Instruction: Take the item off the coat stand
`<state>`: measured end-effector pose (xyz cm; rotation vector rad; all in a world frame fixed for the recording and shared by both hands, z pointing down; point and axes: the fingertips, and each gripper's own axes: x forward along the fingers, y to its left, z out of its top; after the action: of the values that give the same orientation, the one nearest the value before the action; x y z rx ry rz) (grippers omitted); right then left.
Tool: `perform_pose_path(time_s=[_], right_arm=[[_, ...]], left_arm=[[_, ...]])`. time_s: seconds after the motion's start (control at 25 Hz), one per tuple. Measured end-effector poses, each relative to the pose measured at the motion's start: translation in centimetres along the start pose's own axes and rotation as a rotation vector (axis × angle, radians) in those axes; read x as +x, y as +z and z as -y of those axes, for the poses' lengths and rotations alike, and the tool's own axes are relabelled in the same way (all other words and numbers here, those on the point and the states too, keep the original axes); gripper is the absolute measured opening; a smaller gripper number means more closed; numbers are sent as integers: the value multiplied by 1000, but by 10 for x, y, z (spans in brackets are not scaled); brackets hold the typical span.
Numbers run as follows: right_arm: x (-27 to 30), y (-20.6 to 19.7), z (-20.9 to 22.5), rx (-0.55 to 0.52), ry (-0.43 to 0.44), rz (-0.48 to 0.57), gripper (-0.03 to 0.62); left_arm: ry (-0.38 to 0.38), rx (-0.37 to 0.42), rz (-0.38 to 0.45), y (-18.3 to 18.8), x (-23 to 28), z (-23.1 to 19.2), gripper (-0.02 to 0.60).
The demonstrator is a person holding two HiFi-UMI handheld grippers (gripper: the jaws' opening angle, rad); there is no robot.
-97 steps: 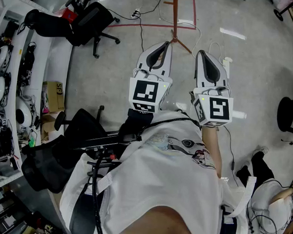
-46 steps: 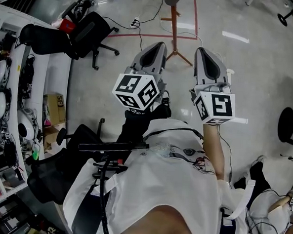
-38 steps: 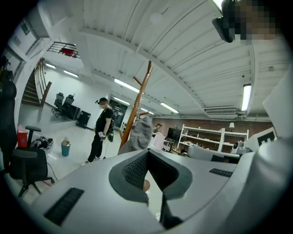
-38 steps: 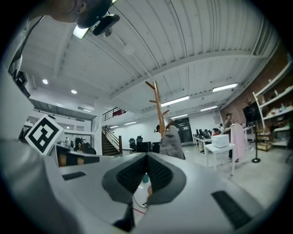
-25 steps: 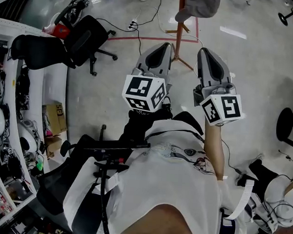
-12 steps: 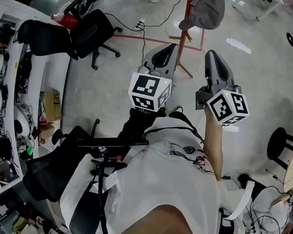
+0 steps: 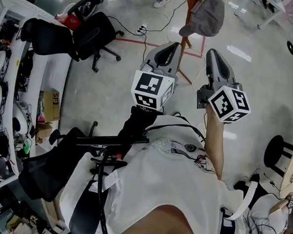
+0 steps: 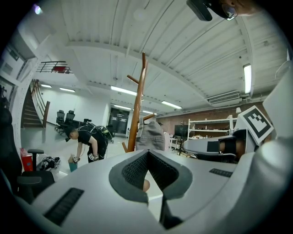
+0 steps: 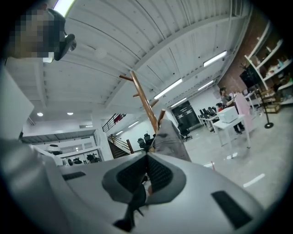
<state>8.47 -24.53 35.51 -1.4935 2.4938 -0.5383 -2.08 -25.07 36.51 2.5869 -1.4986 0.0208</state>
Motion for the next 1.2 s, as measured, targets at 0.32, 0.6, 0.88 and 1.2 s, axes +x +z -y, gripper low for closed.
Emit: perform_pose_path(time_s=[0.32, 0.6, 0.88, 1.2], right_arm=[[5, 5, 11, -64, -37, 25, 5], [24, 20, 28, -188, -78, 29, 6], [52, 44, 49, -276, -98, 20, 81], [83, 30, 63, -354, -77, -91, 153]], left_arm=[[-5, 3, -5, -2, 5, 3, 3], [-6, -3, -21, -8, 8, -2, 3], [-10, 7, -36, -11, 12, -3, 3], [3, 0, -38, -19, 8, -8, 3]])
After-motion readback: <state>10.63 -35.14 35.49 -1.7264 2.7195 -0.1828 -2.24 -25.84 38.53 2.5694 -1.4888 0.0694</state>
